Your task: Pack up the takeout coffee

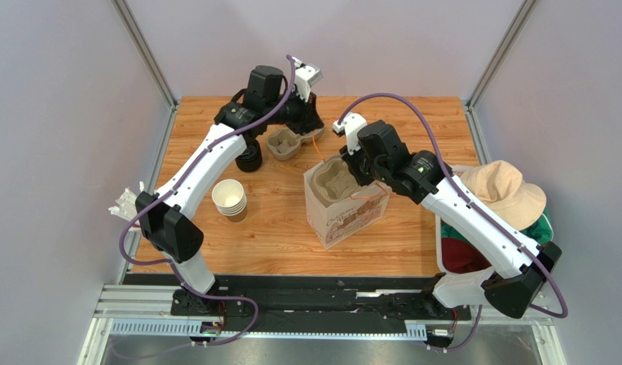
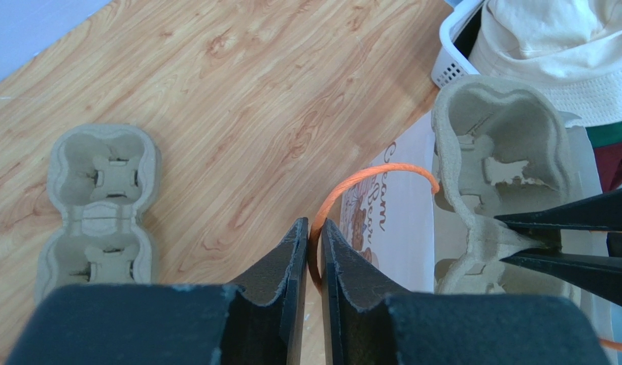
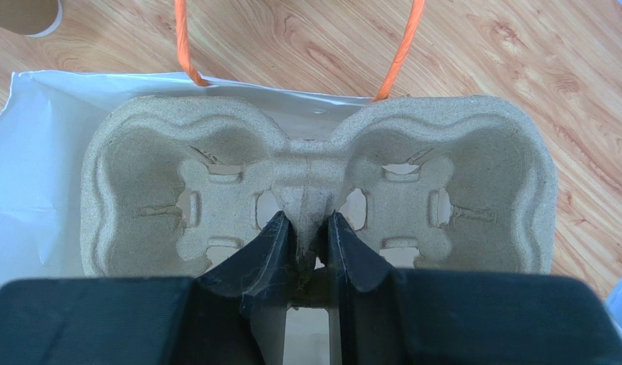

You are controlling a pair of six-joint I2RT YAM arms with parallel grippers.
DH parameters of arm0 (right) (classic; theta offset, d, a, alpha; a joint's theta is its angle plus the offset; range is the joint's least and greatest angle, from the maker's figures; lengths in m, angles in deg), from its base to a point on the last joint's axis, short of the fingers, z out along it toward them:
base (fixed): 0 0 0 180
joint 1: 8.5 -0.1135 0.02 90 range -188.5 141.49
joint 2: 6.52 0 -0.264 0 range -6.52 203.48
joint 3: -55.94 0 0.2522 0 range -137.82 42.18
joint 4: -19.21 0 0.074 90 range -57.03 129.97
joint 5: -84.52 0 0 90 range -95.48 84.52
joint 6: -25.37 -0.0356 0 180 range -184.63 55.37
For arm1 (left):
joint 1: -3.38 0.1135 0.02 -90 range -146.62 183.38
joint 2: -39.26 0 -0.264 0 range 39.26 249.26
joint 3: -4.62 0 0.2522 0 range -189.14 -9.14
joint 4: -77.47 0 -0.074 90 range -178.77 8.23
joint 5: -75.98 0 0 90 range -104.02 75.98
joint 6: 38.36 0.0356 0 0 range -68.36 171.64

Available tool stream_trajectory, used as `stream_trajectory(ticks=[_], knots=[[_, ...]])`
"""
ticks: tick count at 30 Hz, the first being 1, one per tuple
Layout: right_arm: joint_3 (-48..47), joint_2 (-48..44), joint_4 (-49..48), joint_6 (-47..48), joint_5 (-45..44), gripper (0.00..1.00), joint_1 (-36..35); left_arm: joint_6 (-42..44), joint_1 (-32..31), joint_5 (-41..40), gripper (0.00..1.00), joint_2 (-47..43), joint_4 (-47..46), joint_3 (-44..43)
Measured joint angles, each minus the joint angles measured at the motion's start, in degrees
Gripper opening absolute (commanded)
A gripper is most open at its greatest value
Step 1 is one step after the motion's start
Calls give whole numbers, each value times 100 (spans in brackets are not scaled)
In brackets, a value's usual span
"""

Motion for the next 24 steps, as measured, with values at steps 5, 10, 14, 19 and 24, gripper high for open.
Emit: stream_trajectory(ticks=[5,10,14,19,24], knots=[[0,0,-4,92,-151,20,-190,0,-7,-107,17,0,-2,0],[0,0,-4,149,-192,19,-350,-20,-9,-240,14,0,-4,0],[2,4,-17,179,-393,18,-498,-59,-31,-328,12,0,-4,0],[96,7,-162,365,-997,18,-761,-87,-44,-393,11,0,-7,0],[184,7,-190,452,-1209,19,-791,-105,-44,-474,11,0,-39,0]])
